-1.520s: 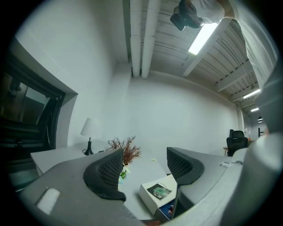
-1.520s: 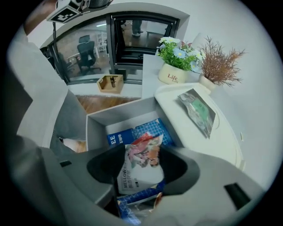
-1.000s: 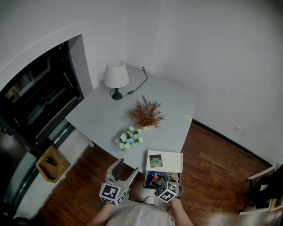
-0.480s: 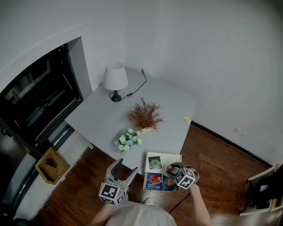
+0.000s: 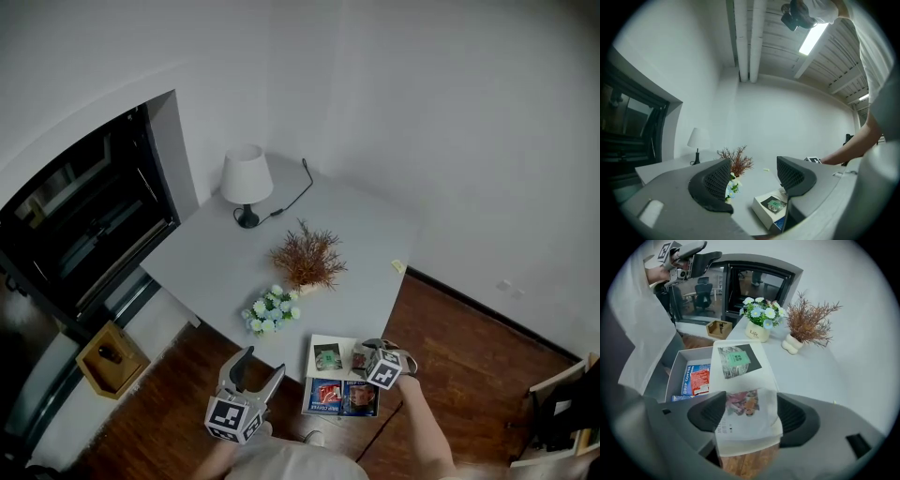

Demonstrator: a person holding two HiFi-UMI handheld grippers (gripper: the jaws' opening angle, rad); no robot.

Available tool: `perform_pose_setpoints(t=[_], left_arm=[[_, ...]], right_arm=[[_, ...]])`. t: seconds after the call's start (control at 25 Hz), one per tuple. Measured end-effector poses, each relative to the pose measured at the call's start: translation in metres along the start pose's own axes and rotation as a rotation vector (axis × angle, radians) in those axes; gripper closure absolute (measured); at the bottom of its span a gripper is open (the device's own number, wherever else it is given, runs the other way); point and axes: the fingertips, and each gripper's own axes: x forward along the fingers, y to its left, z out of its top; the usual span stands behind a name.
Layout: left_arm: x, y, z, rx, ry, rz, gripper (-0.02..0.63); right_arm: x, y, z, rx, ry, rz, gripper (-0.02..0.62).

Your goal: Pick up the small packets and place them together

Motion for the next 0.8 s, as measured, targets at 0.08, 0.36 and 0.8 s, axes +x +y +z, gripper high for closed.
perform_pose_setpoints(t=[0.08, 0.36, 0.8], left_arm=[[-0.001, -0.001, -0.002, -0.003, 0.005, -0.001, 0.295], [0.007, -0.004, -0.001, -0.013, 0.007, -0.025, 0.295], [0.031, -0.036, 0.000, 0.062, 0.014, -0.135, 0.295]], right_arm=[[-0.006, -0.001, 0.004, 0.004, -0.013, -0.067, 0.170], [-0.133, -0.038, 0.079, 0.350, -0.588, -0.477, 0.155], [-0.229, 0.007, 0.073, 0.644, -0.859, -0.765, 0.299]])
